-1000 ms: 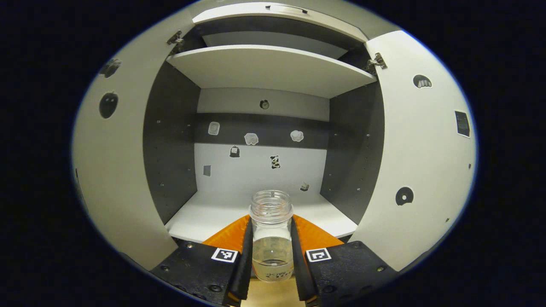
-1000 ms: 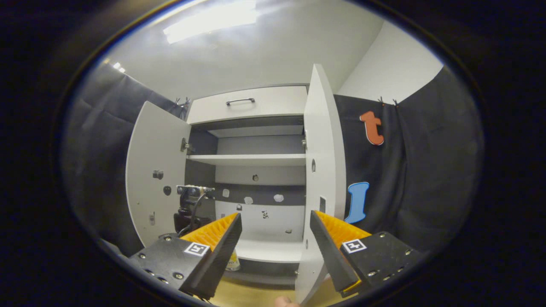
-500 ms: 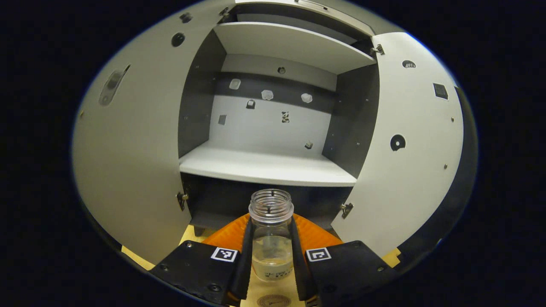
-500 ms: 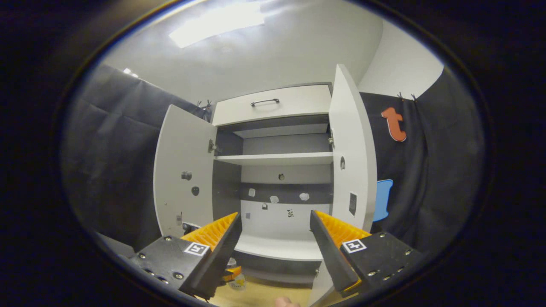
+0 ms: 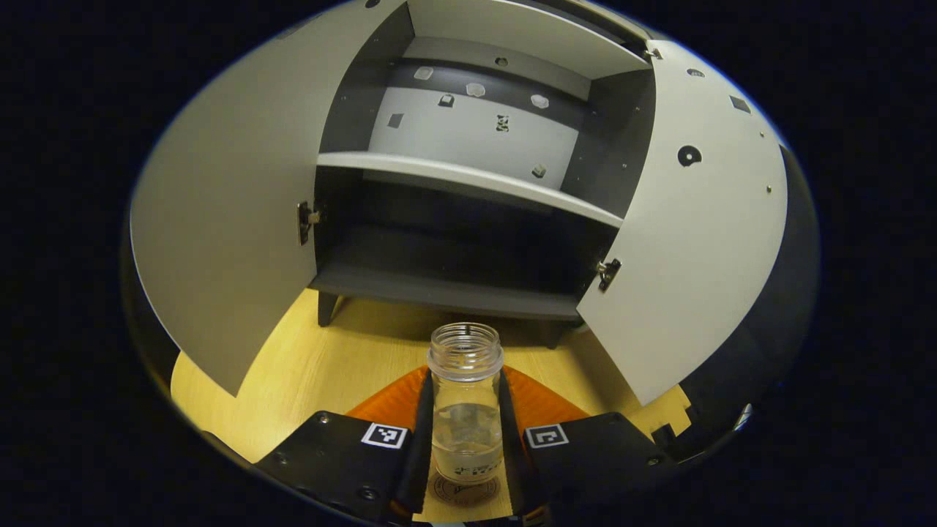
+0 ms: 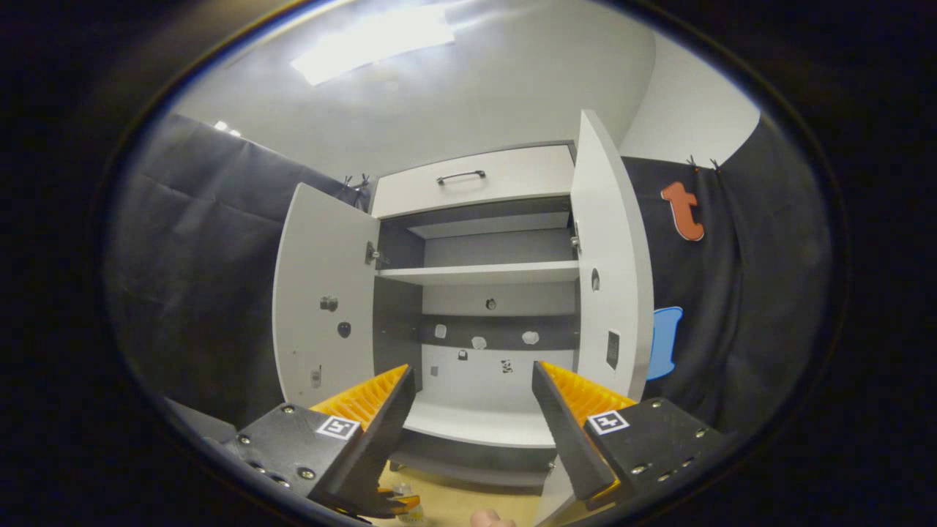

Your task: Grasp the bottle in the cabinet with the left hand and place it on the coaster, then close the right door with the right hand and the left door with the left hand.

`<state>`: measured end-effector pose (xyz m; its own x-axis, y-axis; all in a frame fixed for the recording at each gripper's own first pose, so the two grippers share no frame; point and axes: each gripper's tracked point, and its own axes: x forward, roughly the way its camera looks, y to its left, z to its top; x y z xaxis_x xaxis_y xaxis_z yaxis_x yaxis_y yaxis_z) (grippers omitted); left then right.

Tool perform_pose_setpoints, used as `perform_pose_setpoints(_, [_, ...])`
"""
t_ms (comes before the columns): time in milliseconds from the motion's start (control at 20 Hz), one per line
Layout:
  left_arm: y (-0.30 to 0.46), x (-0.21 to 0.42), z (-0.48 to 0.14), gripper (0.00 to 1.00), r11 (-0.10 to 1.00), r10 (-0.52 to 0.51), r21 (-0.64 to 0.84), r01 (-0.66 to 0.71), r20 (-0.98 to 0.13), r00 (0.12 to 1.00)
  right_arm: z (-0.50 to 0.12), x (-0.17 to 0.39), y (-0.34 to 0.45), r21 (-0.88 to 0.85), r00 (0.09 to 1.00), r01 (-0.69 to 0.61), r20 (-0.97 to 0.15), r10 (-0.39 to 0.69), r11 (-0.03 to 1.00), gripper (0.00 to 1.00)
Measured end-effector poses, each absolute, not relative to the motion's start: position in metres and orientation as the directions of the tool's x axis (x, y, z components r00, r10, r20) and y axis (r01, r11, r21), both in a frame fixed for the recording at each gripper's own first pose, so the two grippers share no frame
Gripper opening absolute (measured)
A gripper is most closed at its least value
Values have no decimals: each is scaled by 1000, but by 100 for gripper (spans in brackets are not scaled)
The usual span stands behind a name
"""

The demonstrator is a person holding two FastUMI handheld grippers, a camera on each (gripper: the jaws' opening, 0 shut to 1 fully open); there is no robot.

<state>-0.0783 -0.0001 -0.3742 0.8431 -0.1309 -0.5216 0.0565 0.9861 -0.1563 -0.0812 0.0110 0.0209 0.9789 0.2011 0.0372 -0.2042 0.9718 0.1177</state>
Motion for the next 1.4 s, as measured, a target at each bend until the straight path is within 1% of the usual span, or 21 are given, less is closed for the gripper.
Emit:
perform_pose_setpoints(250, [-9, -90, -404, 48, 976, -162, -210, 53, -541, 825, 16, -78, 5, 116, 983, -185, 22, 183, 976, 97])
perform_pose_setpoints(300, [-10, -92, -409, 45, 977, -162, -204, 56, -547, 821, 15, -76, 3, 115, 983, -182, 19, 181, 977, 97])
perform_pose_setpoints(600, [-10, -105, -429, 45, 987, -154, -127, 99, -559, 815, 13, -73, -3, 109, 985, -171, 14, 171, 979, 97])
perform_pose_setpoints(650, [-11, -105, -427, 46, 987, -156, -121, 108, -538, 828, 13, -71, -4, 109, 986, -169, 13, 169, 980, 97])
perform_pose_setpoints(800, [-14, -111, -427, 47, 986, -162, -112, 120, -529, 833, 10, -68, -6, 109, 986, -165, 8, 166, 980, 97])
perform_pose_setpoints(850, [-14, -114, -427, 51, 986, -163, -111, 122, -533, 830, 9, -67, -6, 112, 986, -166, 6, 167, 980, 97])
perform_pose_setpoints(900, [-14, -116, -428, 48, 986, -164, -113, 122, -539, 827, 8, -66, -6, 115, 986, -168, 5, 168, 979, 97])
perform_pose_setpoints(950, [-15, -118, -427, 48, 986, -164, -113, 122, -541, 825, 8, -66, -5, 118, 985, -171, 3, 172, 978, 97])
perform_pose_setpoints(1000, [-15, -119, -427, 51, 986, -164, -112, 122, -544, 823, 6, -65, -4, 120, 985, -174, 0, 175, 977, 97])
perform_pose_setpoints(1050, [-15, -121, -427, 49, 986, -163, -111, 122, -541, 825, 5, -66, -3, 121, 984, -177, -3, 179, 977, 97])
perform_pose_setpoints(1200, [-13, -124, -426, 49, 988, -151, -108, 110, -552, 820, 3, -65, 3, 124, 981, -190, -11, 192, 974, 97])
perform_pose_setpoints(1300, [-13, -127, -427, 52, 989, -142, -111, 96, -565, 813, 3, -65, 7, 128, 979, -201, -11, 204, 971, 97])
perform_pose_setpoints(1350, [-11, -128, -426, 59, 990, -133, -106, 88, -566, 814, 2, -65, 9, 128, 978, -207, -11, 210, 970, 97])
perform_pose_setpoints(1400, [-10, -128, -423, 54, 992, -125, -100, 83, -563, 817, 3, -65, 12, 129, 976, -214, -11, 217, 968, 97])
